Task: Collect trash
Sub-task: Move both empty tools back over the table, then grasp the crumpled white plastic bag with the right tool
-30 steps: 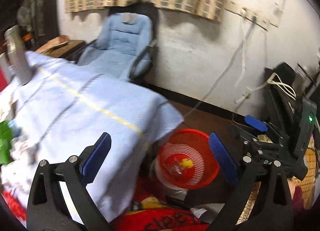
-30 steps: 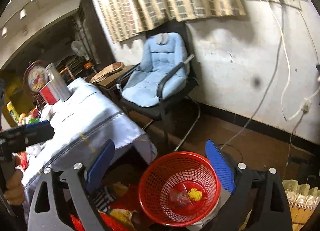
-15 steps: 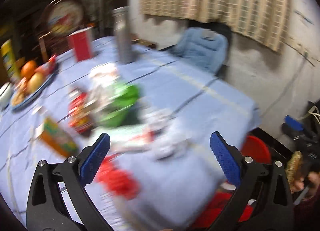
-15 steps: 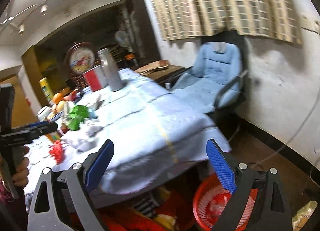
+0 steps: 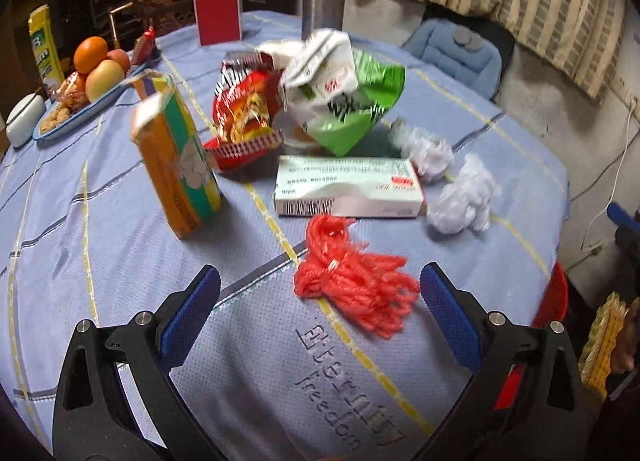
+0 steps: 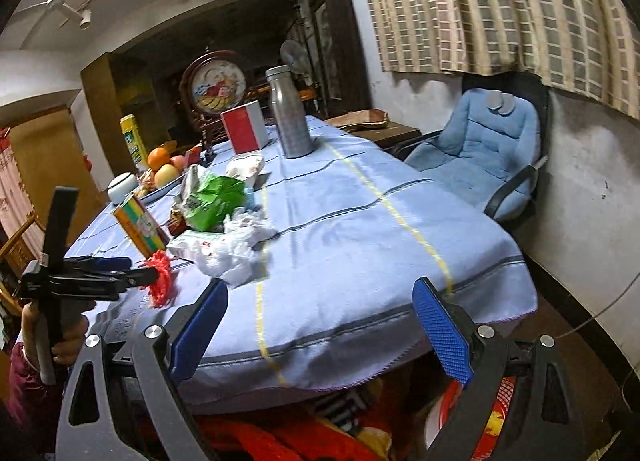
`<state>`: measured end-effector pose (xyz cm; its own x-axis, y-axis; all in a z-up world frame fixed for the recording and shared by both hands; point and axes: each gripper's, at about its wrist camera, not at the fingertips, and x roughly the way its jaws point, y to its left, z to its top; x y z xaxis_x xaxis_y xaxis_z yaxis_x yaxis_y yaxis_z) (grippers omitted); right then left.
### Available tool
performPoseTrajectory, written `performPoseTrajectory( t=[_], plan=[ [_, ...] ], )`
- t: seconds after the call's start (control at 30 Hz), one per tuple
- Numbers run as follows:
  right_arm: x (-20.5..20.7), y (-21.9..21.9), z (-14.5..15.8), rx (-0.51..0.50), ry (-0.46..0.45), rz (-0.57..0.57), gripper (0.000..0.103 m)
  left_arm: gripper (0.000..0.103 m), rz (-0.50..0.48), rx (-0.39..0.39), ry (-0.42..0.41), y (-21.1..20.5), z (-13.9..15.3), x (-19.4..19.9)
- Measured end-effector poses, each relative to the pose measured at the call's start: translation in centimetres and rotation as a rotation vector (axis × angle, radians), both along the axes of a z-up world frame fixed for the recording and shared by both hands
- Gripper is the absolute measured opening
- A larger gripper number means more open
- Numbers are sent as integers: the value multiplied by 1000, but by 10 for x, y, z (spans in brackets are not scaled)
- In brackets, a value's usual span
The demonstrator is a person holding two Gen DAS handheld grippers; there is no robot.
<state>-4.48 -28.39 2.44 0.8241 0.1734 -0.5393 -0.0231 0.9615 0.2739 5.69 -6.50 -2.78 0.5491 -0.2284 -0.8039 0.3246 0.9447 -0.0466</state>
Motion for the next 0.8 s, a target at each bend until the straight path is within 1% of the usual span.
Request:
performPoseTrajectory(
  t=[0.13, 0.23, 0.37, 0.47, 0.57, 0.67, 0.8],
  plan=[
    [14, 13, -4, 7, 11, 37, 92, 96, -18, 0, 35, -4, -8, 10],
    [29, 26, -5, 12, 16, 78, 92, 96, -8, 4, 51, -1, -11, 17],
    [50, 47, -6, -7, 21, 135, 92, 96, 14, -18, 99, 9, -18, 24],
    [67, 63, -9, -9, 44, 183, 92, 96, 6, -28, 98, 12, -17, 24],
    [81, 79, -13, -29, 52, 213, 92, 96, 1, -14, 92, 11, -18, 22],
    [92, 90, -15, -41, 56, 219, 92, 96, -1, 7, 87, 9, -19, 20],
    [105, 97, -19, -47, 72, 222, 92, 96, -7, 65, 82, 1, -21, 19]
  ],
)
